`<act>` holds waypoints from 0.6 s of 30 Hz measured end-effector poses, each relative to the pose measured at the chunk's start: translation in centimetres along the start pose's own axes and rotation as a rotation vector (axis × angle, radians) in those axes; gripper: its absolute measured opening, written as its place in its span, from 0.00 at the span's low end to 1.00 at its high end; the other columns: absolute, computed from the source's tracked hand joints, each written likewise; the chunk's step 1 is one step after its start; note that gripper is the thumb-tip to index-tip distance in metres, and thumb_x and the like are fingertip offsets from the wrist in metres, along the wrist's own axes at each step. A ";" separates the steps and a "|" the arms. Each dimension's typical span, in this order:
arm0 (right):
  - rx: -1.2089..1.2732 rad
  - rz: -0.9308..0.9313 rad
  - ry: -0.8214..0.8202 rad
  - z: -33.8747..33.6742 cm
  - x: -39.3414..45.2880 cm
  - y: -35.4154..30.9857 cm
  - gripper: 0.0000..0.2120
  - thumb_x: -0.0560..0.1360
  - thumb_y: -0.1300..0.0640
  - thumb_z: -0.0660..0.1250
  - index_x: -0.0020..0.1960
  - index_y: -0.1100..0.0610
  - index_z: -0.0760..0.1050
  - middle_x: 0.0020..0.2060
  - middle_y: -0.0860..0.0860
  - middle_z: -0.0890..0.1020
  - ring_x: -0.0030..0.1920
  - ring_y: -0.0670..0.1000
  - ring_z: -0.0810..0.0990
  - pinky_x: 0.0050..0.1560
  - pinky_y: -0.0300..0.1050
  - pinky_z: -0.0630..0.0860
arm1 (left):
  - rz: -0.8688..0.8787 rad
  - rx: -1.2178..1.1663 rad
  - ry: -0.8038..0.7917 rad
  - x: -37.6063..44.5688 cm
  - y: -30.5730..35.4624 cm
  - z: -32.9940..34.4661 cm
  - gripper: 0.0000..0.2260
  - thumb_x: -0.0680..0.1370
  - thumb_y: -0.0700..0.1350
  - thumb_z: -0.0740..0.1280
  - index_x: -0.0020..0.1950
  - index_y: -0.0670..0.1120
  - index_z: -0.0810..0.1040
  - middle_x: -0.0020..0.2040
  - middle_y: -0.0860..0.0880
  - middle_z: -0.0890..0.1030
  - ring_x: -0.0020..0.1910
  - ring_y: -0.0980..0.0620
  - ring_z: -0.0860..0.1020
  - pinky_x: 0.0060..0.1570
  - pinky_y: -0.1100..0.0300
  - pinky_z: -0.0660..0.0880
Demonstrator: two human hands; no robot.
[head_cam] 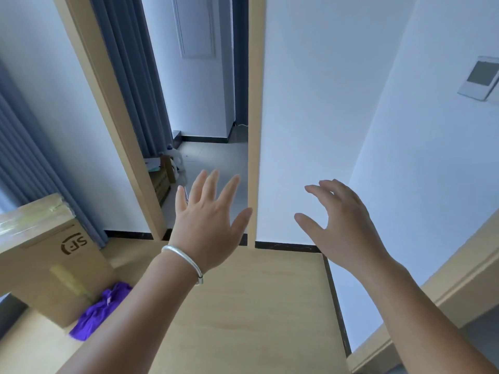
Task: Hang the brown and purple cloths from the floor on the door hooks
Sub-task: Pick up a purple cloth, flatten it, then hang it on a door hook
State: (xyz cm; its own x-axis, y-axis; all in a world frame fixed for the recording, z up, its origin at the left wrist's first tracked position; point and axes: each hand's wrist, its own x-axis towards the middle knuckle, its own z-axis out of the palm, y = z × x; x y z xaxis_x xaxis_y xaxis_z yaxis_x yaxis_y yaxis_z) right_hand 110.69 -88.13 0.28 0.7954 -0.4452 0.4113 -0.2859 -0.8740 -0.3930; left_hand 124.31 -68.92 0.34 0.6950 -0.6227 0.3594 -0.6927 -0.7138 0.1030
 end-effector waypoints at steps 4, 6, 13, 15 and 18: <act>-0.016 -0.024 -0.014 3.0 5.8 0.9 0.25 0.75 0.42 0.64 0.70 0.48 0.68 0.70 0.47 0.67 0.74 0.48 0.56 0.73 0.56 0.59 | -0.014 -0.004 0.003 5.2 -2.0 2.4 0.29 0.77 0.67 0.42 0.76 0.58 0.46 0.78 0.48 0.51 0.77 0.48 0.44 0.72 0.40 0.45; -0.019 -0.033 -0.023 4.8 9.3 1.1 0.25 0.75 0.41 0.64 0.70 0.48 0.68 0.70 0.47 0.66 0.75 0.48 0.56 0.73 0.55 0.59 | -0.019 -0.008 0.010 8.2 -3.4 3.8 0.29 0.77 0.67 0.42 0.76 0.58 0.47 0.78 0.48 0.52 0.77 0.47 0.44 0.72 0.40 0.45; -0.036 -0.108 -0.064 11.7 23.6 -0.9 0.26 0.76 0.42 0.63 0.71 0.48 0.67 0.71 0.46 0.65 0.75 0.48 0.54 0.73 0.55 0.57 | -0.102 -0.030 0.054 20.0 -11.5 7.8 0.29 0.77 0.66 0.43 0.76 0.58 0.47 0.78 0.48 0.52 0.77 0.47 0.45 0.73 0.39 0.47; -0.033 -0.132 -0.078 13.5 27.8 -2.0 0.26 0.75 0.41 0.63 0.71 0.47 0.67 0.71 0.46 0.65 0.75 0.48 0.54 0.73 0.54 0.57 | -0.131 -0.039 0.045 23.4 -14.1 8.6 0.29 0.77 0.67 0.42 0.76 0.58 0.46 0.78 0.49 0.51 0.77 0.47 0.44 0.74 0.39 0.48; -0.029 -0.191 -0.074 16.2 33.5 -3.9 0.26 0.75 0.42 0.63 0.70 0.49 0.68 0.69 0.47 0.67 0.73 0.47 0.57 0.73 0.52 0.58 | -0.166 -0.033 0.048 27.4 -17.9 9.4 0.29 0.77 0.66 0.43 0.77 0.58 0.47 0.78 0.49 0.52 0.77 0.47 0.45 0.74 0.39 0.48</act>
State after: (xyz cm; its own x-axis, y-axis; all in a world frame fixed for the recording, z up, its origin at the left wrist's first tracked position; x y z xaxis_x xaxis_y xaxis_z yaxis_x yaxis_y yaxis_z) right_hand 147.09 -96.44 2.26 0.8736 -0.2564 0.4137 -0.1408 -0.9468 -0.2895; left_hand 157.63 -76.22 -0.40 0.7912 -0.4802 0.3788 -0.5754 -0.7943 0.1950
